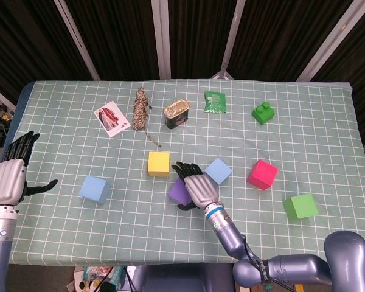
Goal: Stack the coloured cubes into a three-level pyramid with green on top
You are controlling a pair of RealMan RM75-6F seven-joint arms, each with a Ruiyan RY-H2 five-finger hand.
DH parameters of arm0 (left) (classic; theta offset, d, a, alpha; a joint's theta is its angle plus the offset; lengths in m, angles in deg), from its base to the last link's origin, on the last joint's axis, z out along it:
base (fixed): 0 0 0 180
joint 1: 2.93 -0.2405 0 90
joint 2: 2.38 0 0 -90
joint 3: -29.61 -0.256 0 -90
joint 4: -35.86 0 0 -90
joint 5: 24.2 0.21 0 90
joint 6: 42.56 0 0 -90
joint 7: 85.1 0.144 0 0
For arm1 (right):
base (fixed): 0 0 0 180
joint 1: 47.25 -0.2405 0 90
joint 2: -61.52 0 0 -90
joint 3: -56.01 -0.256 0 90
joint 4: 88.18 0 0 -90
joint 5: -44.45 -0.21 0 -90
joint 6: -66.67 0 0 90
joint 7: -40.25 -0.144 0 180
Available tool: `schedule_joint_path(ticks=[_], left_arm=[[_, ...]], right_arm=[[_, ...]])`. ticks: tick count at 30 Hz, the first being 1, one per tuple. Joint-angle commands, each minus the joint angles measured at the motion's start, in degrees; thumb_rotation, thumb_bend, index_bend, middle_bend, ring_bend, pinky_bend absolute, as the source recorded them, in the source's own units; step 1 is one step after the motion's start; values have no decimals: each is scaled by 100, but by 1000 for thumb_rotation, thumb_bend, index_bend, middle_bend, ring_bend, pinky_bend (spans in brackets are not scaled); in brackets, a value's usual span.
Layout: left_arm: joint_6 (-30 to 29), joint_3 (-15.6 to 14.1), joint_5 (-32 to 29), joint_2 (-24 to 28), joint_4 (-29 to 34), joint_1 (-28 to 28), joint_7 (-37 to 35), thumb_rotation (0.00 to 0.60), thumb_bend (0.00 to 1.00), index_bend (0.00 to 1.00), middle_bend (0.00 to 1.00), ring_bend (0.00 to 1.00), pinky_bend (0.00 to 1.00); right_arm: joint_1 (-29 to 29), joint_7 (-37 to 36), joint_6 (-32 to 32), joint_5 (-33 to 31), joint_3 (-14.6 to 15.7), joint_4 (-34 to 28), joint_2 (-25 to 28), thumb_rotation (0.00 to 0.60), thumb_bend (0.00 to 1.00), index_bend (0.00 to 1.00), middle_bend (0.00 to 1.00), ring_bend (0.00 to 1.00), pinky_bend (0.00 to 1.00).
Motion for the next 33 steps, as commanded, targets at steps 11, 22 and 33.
schedule_joint_path(ticks=[11, 22, 33], left_arm=[[2, 40, 30, -3, 24, -36, 17, 600, 136, 0, 0, 0, 20], [6, 61, 68, -2, 52, -65, 24, 600, 137, 0, 0, 0, 20], [10, 83, 84, -24, 77, -75, 46, 600, 137, 0, 0, 0, 20]], right_arm=[[90, 291, -76, 86, 64, 352, -23, 600, 212, 0, 0, 0, 0], [218, 443, -58, -131, 38, 207, 279, 600, 223, 0, 28, 1, 0], [365, -201, 24, 476, 7, 130, 246, 600, 221, 0, 170, 55, 0]])
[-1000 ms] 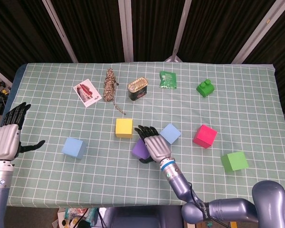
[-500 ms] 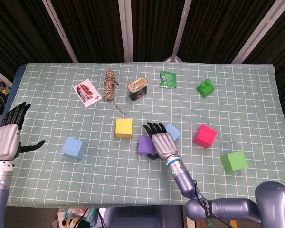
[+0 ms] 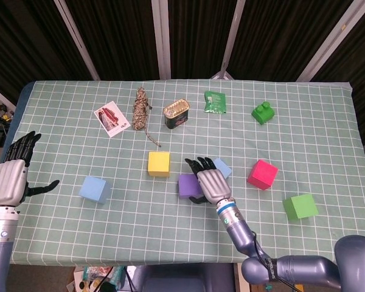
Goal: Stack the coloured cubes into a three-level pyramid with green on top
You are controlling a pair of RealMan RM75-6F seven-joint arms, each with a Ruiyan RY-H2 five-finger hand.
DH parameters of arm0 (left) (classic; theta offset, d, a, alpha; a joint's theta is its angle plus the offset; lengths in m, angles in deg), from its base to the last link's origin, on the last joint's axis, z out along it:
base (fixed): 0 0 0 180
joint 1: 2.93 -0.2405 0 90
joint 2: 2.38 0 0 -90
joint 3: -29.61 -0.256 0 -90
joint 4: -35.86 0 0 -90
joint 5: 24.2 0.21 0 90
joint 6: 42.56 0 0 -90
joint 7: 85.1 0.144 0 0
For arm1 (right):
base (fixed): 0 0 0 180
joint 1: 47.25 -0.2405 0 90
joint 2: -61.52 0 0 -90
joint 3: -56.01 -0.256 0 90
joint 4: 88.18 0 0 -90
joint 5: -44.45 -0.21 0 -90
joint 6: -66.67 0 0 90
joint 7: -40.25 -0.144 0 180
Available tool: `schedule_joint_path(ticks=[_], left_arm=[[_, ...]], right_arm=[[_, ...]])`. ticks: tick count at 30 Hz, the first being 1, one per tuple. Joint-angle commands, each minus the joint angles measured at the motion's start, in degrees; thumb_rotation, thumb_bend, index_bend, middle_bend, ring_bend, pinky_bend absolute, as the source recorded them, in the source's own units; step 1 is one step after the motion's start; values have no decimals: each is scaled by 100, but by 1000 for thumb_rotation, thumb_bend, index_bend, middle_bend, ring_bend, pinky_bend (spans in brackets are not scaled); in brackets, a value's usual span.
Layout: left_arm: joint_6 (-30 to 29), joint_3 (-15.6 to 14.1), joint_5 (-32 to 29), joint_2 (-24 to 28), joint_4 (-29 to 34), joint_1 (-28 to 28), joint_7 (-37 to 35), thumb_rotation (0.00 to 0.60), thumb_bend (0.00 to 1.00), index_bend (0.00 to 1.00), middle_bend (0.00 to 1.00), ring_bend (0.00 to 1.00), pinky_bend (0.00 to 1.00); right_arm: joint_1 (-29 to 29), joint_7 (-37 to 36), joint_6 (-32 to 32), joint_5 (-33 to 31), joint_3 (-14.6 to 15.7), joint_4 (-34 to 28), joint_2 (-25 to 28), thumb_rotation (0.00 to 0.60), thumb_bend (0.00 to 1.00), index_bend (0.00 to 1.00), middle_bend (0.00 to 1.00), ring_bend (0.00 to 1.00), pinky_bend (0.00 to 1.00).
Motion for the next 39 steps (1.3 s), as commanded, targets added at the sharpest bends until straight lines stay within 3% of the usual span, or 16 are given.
schedule_joint_path(ticks=[1, 6, 18, 39], left_arm=[[5, 6, -11, -2, -3, -4, -6, 600, 138, 0, 0, 0, 20], [23, 22, -37, -9, -5, -7, -13, 600, 138, 0, 0, 0, 20], [55, 31, -36, -12, 14, -18, -21, 600, 140, 0, 0, 0, 20], [73, 66, -41, -12, 19, -33, -40, 600, 141, 0, 0, 0, 20]], right_arm=[[33, -182, 83, 168, -17, 5, -16, 600, 222, 0, 170, 55, 0], [21, -378, 321, 215, -29, 79, -6, 600, 221, 0, 175, 59, 0], [-2, -296, 405, 111, -63, 371, -134, 600, 241, 0, 377, 240, 0], [-218, -301, 655, 89, -370, 801, -180, 600, 245, 0, 385, 246, 0]])
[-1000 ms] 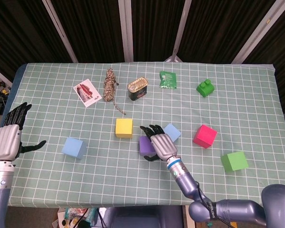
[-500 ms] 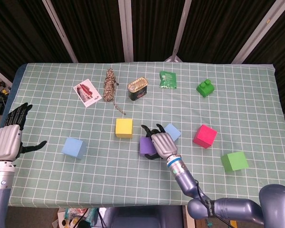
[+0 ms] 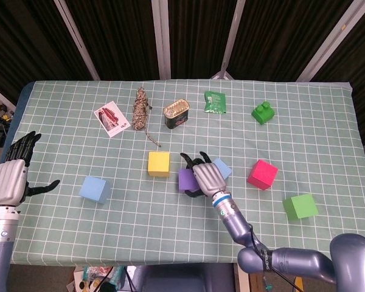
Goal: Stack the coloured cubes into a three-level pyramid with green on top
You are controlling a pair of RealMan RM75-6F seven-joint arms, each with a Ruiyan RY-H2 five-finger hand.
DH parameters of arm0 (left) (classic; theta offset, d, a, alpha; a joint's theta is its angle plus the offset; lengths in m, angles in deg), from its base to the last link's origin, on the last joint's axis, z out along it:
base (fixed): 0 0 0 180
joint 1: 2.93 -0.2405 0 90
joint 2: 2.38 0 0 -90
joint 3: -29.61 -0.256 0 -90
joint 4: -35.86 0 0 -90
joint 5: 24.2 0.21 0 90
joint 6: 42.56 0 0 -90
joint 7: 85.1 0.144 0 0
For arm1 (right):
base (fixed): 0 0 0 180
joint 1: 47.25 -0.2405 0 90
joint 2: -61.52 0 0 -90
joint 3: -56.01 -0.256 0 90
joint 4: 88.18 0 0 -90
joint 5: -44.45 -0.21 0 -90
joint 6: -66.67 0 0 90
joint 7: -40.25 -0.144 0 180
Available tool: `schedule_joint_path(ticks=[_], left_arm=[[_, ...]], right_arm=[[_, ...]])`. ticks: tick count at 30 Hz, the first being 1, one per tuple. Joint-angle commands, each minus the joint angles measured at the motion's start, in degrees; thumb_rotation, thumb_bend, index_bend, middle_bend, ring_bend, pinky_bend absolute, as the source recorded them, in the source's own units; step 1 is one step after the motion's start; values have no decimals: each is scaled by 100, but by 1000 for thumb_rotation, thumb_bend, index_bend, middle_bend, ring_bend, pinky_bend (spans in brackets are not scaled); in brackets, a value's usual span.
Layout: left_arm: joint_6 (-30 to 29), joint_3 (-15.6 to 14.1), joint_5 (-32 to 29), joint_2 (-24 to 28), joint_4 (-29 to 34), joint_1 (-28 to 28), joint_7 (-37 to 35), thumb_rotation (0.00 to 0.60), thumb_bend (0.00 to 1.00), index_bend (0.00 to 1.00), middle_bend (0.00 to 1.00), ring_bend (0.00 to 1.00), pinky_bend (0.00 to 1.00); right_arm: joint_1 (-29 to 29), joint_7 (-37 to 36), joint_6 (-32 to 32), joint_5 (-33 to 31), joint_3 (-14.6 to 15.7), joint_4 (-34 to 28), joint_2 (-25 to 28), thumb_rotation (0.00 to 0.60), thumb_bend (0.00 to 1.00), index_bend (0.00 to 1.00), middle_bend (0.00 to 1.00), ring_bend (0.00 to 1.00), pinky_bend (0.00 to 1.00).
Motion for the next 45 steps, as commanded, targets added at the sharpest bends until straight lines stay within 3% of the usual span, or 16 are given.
schedule_joint_path(ticks=[1, 15, 45], left_arm=[[3, 6, -10, 3, 0, -2, -5, 600, 141, 0, 0, 0, 20], [84, 26, -121, -15, -60, 16, -12, 600, 142, 0, 0, 0, 20], [171, 97, -288, 34, -126, 15, -133, 600, 142, 0, 0, 0, 20]], right_arm=[[-68, -1, 80, -23, -60, 130, -16, 600, 244, 0, 385, 246, 0], [-411, 23, 469, -368, -378, 689, -63, 600, 244, 0, 385, 246, 0], [-877, 414, 487, -1055, -526, 1120, -388, 600, 244, 0, 385, 246, 0]])
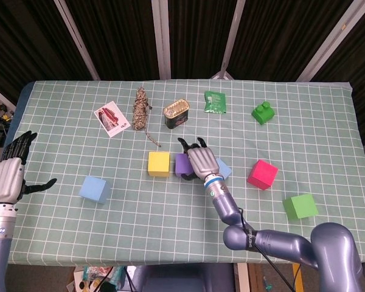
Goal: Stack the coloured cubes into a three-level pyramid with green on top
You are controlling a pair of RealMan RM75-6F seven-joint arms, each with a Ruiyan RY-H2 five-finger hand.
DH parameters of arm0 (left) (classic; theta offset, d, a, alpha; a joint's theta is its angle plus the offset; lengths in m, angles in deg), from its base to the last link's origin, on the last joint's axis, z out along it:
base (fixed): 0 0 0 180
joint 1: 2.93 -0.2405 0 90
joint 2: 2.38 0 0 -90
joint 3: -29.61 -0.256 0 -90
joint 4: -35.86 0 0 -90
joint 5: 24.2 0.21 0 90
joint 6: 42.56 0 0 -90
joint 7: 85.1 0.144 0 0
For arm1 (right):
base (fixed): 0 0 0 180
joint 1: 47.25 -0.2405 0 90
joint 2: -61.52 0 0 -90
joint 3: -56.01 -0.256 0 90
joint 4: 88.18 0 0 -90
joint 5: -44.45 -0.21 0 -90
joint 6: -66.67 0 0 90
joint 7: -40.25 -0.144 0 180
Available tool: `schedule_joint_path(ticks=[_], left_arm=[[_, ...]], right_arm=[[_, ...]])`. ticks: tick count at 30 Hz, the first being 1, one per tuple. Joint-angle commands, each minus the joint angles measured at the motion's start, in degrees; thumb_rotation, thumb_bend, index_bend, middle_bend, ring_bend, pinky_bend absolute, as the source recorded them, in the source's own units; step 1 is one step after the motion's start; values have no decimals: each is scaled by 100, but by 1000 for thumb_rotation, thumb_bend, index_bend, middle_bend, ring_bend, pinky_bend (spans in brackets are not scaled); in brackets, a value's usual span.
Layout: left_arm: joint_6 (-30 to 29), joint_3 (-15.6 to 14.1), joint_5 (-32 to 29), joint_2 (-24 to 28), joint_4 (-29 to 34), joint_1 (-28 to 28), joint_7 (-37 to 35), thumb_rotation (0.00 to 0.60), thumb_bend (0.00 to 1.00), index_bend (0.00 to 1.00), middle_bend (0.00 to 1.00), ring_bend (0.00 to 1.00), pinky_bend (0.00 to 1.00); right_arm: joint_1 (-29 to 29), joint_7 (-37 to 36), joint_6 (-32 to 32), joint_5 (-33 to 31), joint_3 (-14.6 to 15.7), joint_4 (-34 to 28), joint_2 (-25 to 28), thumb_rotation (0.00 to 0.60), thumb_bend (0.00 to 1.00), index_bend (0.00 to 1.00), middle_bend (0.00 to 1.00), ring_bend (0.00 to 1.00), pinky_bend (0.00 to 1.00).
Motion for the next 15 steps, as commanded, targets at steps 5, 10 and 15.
schedule_joint_path(ticks=[5, 10, 15], left_arm=[[14, -1, -10, 2, 1, 1, -7, 600, 142, 0, 0, 0, 20], [20, 8, -22, 8, -5, 0, -27, 600, 142, 0, 0, 0, 20], [36, 11, -33, 20, -9, 0, -53, 600, 142, 0, 0, 0, 20]], right_arm=[[-63, 41, 0, -61, -10, 11, -31, 600, 245, 0, 385, 246, 0], [-92, 54, -10, -84, -3, 29, -58, 600, 245, 0, 385, 246, 0], [-127, 64, -19, -105, -7, 68, -103, 600, 246, 0, 385, 246, 0]])
